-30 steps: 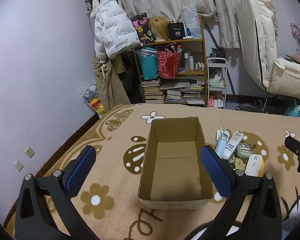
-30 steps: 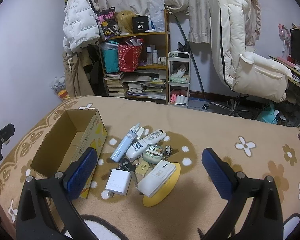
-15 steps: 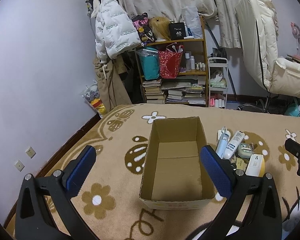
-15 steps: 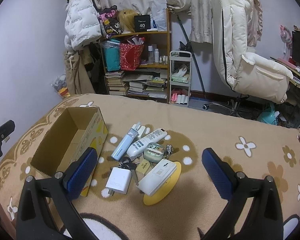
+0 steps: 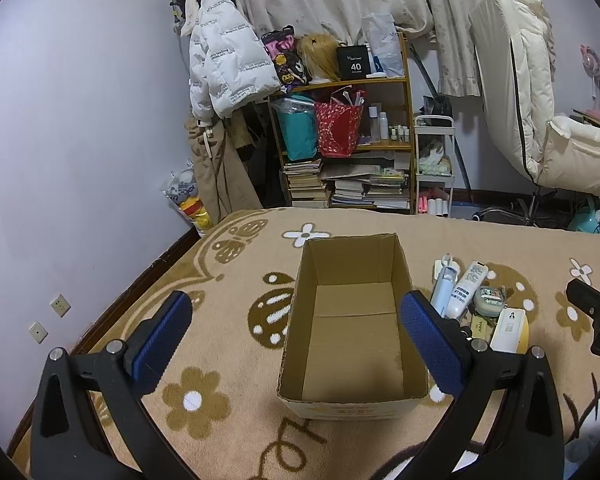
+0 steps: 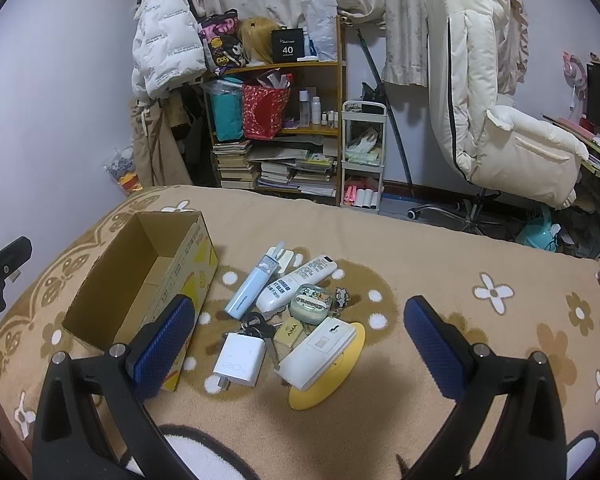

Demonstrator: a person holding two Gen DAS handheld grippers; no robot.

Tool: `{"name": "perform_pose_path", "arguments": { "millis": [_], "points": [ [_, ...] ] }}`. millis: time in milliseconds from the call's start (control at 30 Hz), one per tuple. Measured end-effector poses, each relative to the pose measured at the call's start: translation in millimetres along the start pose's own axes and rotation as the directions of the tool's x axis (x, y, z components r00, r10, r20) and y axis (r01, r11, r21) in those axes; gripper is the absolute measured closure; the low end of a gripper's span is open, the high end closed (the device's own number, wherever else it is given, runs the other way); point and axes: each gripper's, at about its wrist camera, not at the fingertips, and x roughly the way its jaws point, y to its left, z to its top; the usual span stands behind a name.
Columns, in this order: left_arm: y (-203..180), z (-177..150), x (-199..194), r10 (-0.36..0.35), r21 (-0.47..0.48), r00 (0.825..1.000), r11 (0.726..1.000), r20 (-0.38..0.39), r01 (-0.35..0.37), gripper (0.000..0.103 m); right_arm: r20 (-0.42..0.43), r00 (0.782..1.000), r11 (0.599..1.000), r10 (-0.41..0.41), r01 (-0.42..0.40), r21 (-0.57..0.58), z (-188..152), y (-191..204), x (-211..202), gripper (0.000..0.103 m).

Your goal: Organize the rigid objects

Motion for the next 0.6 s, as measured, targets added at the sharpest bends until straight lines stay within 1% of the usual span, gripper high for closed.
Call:
{"name": "perform_pose_path", "arguments": {
  "millis": [600],
  "points": [
    [-0.2,-0.9,0.2,-0.002,0.000,1.000,1.000,-0.002,0.002,0.000,0.000,1.000,1.000,-0.002,0.002,-0.003,1.1,3.1,0.6,0.000]
  ]
}}
